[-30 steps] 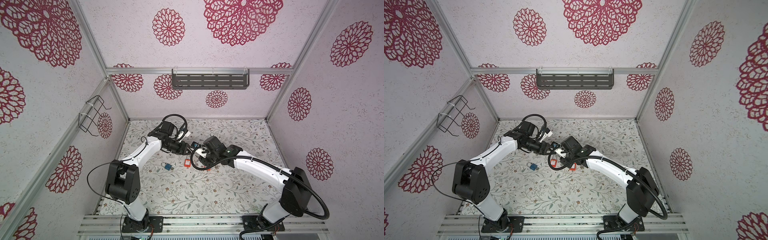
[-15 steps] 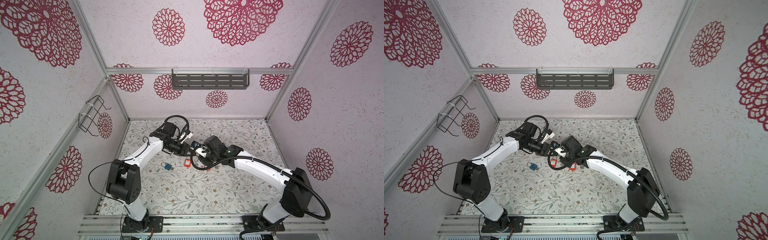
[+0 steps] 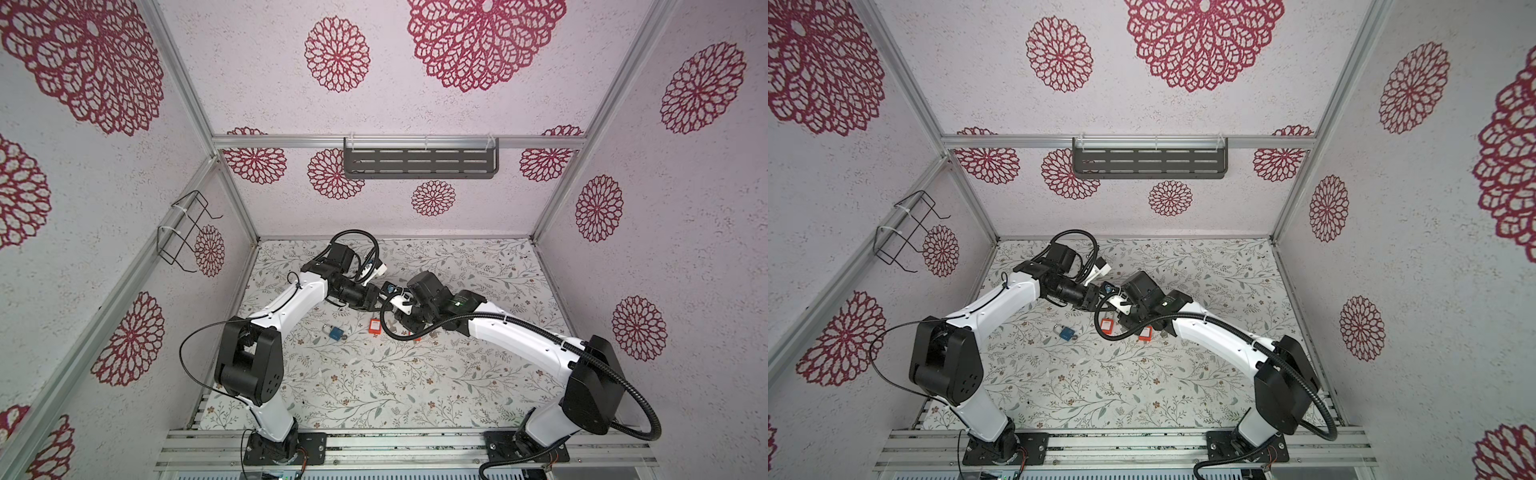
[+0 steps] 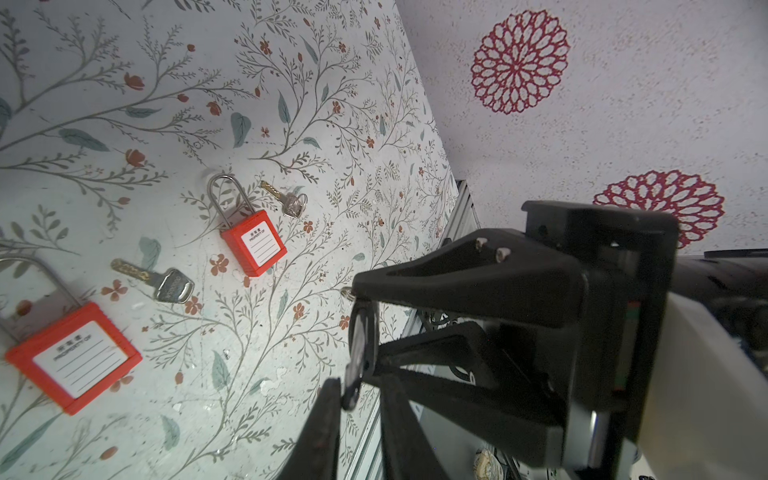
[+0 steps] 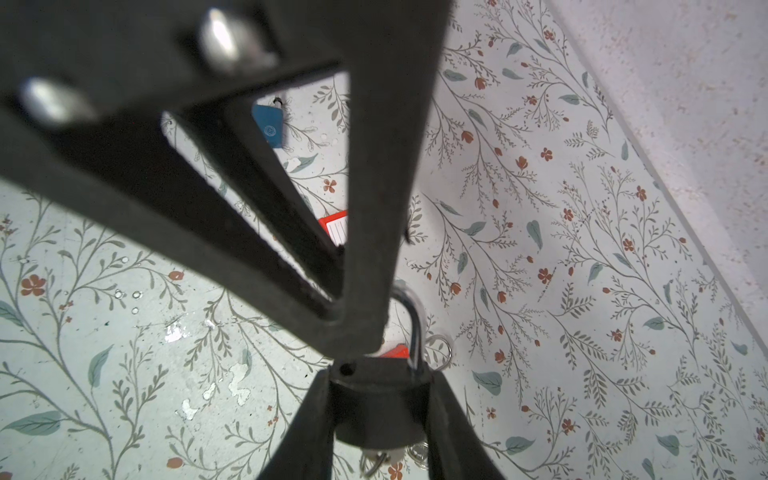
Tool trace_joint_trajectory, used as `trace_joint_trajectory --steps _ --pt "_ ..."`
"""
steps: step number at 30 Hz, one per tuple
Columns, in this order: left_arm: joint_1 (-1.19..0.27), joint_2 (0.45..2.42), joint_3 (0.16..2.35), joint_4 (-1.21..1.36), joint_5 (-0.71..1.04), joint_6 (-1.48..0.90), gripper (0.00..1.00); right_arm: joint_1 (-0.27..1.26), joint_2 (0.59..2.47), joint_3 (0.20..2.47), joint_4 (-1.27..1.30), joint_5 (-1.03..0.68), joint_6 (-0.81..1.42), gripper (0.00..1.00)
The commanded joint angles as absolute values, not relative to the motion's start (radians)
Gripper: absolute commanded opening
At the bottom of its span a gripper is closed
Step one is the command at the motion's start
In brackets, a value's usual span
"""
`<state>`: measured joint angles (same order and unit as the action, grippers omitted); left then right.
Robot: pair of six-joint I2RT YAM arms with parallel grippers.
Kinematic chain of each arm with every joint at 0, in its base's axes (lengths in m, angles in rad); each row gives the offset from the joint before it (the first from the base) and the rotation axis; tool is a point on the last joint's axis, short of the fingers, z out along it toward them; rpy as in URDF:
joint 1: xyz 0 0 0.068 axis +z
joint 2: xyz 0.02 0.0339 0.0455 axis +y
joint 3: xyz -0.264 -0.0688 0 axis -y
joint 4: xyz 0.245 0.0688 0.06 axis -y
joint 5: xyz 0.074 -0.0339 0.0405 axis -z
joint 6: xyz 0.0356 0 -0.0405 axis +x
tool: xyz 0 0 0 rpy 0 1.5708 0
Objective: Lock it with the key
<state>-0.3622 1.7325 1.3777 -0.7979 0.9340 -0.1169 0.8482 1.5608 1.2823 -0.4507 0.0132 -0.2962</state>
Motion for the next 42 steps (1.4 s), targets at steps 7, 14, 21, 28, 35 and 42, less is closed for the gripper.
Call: trace_joint_trajectory --steps 7,14,21,28,35,42 --pt "-0.370 1.752 1.409 -0.775 0.968 -0.101 0.16 0.862 1.503 1.313 -0.423 0.015 -0.311 0.13" --pt "-0.370 1.756 1.411 -0.769 0.971 -0.106 0.14 0.872 1.498 1.313 -0.416 0.041 -0.319 0.13" --pt "-0.371 1.756 1.408 -0.770 0.971 -0.107 0.13 0.874 1.494 1.316 -0.410 0.048 -0.325 0.12" --pt "-0.373 1.754 1.410 -0.769 0.971 -0.105 0.10 0.878 1.493 1.318 -0.408 0.056 -0.330 0.12" --pt "-0.385 1.738 1.414 -0.770 0.959 -0.086 0.00 0.881 1.481 1.306 -0.393 0.081 -0.345 0.29" --pt "-0.390 1.705 1.431 -0.774 0.942 -0.030 0.00 0.864 1.362 1.236 -0.365 0.089 -0.425 0.54"
